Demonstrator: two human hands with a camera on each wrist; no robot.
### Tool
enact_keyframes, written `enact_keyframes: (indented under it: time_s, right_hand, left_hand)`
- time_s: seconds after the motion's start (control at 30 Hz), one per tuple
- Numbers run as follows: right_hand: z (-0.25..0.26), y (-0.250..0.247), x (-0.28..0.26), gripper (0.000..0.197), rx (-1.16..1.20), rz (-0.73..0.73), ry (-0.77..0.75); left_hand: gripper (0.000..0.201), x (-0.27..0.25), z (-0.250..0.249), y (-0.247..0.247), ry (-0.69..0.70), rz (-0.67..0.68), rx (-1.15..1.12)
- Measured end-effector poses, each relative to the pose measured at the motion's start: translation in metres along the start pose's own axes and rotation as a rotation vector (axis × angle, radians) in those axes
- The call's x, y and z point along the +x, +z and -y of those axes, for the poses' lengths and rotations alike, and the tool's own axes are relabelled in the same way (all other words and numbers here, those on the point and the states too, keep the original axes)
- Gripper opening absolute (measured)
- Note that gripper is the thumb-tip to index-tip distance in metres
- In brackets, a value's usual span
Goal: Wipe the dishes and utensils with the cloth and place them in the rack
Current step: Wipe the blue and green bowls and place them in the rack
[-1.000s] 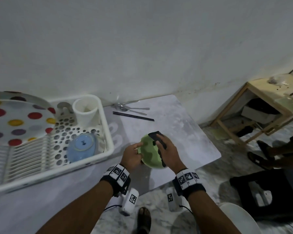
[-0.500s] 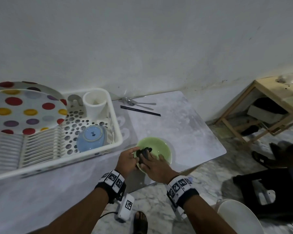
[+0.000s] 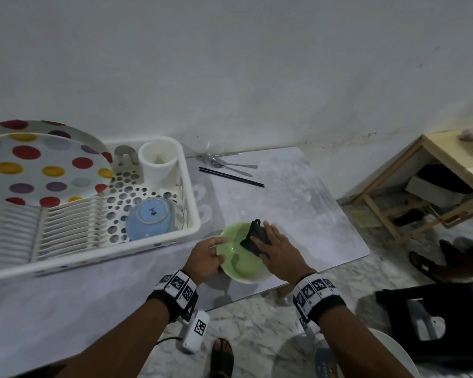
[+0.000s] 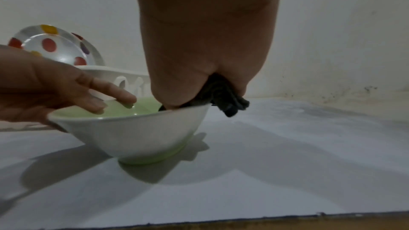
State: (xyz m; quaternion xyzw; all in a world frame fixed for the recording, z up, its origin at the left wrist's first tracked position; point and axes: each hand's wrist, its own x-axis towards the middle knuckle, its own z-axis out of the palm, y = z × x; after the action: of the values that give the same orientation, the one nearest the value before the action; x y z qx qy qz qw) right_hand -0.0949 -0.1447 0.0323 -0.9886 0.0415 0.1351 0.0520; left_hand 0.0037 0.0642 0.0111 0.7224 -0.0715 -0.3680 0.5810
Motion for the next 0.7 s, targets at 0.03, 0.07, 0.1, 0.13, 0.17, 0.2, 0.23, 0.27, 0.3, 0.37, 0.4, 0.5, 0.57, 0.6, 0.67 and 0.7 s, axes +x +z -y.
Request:
enact_keyframes:
  time_s: [0.03,0.07,0.1,0.13,0.17,0.2,0.23,0.27,0.3,0.37,0.4,0.5,0.57,0.6,0.67,0.7]
  right_hand:
    - [-0.003,0.002,0.004,0.053,0.032,-0.026,0.016]
    - [-0.005,0.002,0.008,0.055,0.06,-0.052,0.037]
    - [-0.007,0.003,0.013,0.058,0.09,-0.075,0.052]
    - [-0.008,0.003,0.017,0.06,0.118,-0.081,0.057]
    - [-0.009,0.003,0.022,0.061,0.137,-0.088,0.052]
    - [-0.01,0.003,0.027,0.062,0.143,-0.091,0.049]
    - [-0.011,0.003,0.031,0.063,0.146,-0.097,0.044]
    - [-0.011,0.001,0.035,0.063,0.15,-0.1,0.035]
    - [-0.012,0.0,0.04,0.063,0.151,-0.105,0.021]
    - [-0.012,-0.004,0.05,0.062,0.123,-0.091,-0.015]
    - [-0.011,-0.007,0.054,0.061,0.107,-0.077,-0.037]
    - [-0.008,-0.017,0.069,0.06,0.078,-0.049,-0.104]
    - [-0.001,-0.024,0.079,0.059,0.059,-0.022,-0.161]
    - [0.004,-0.026,0.084,0.059,0.046,-0.001,-0.192]
    - [0.017,-0.031,0.093,0.059,0.021,0.037,-0.257]
    - [0.023,-0.032,0.097,0.059,0.016,0.054,-0.29]
  left_hand:
    - [0.042,0.0,0.0,-0.001,-0.001,0.013,0.001]
    - [0.042,0.001,0.0,-0.002,-0.009,0.021,-0.001]
    - [0.041,0.001,0.0,-0.002,-0.009,0.029,-0.002]
    - [0.04,0.0,-0.001,-0.002,-0.011,0.032,-0.002]
    - [0.039,0.001,-0.001,-0.002,-0.008,0.034,-0.002]
    - [0.039,0.001,-0.002,-0.002,-0.007,0.034,-0.003]
    - [0.039,0.001,-0.001,-0.002,-0.012,0.037,0.0]
    - [0.039,0.001,-0.001,-0.002,-0.018,0.039,-0.006]
    - [0.039,0.002,0.0,-0.002,-0.016,0.038,-0.007]
    - [0.04,0.002,-0.002,-0.003,-0.007,0.043,0.004]
    - [0.039,0.001,-0.002,-0.004,-0.006,0.042,0.011]
    - [0.034,0.002,-0.001,-0.003,-0.018,0.055,0.016]
    - [0.033,0.004,-0.001,-0.002,-0.001,0.059,0.037]
    - [0.032,0.004,0.0,-0.002,0.019,0.06,0.051]
    - [0.032,0.004,0.001,-0.003,0.042,0.057,0.101]
    - [0.033,0.004,0.001,-0.004,0.049,0.051,0.139]
